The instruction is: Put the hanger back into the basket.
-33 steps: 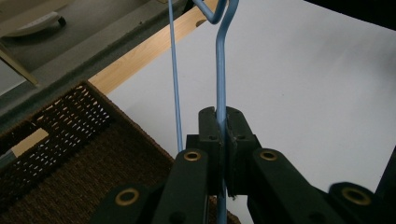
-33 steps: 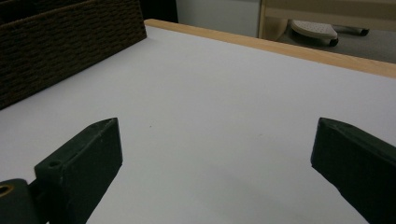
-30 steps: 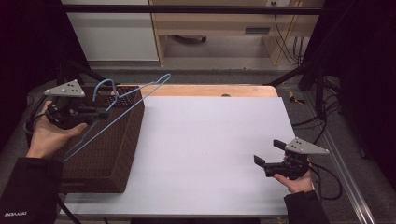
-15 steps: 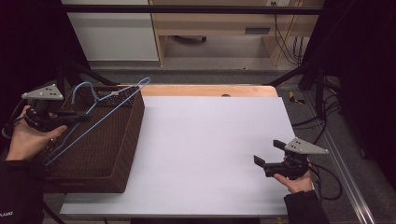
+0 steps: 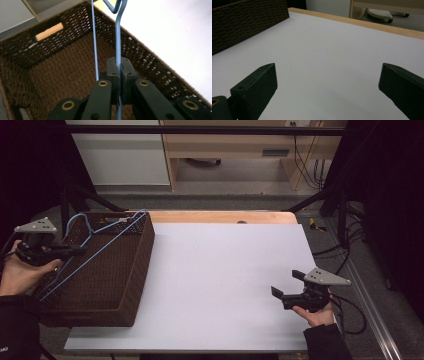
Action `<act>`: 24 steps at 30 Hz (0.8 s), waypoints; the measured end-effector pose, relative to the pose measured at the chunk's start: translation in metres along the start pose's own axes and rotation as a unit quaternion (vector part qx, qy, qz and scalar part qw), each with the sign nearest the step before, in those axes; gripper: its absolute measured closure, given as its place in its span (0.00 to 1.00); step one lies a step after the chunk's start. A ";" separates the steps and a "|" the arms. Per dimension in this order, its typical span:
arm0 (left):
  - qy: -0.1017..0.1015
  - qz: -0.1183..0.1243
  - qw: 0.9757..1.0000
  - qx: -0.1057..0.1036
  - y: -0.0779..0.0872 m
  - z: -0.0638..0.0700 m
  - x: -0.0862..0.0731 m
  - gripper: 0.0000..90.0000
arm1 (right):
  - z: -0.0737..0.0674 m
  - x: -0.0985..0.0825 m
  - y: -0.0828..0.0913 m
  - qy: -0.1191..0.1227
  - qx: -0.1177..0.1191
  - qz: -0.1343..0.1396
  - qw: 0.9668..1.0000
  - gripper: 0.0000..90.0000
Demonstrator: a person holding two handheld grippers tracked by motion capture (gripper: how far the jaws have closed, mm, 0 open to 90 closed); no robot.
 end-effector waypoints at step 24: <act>-0.009 -0.082 0.996 0.030 -0.084 0.013 -0.054 0.97 | 0.000 -0.001 -0.001 0.001 0.000 -0.003 1.000 0.03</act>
Point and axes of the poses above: each handheld gripper's, and its own axes: y roughly backward along the jaws, x roughly out of its top, z roughly to its right, the point moved 9 cm from there along -y, roughly forward along the jaws, and after that the axes turned 5 degrees about x, right-handed, at the moved point
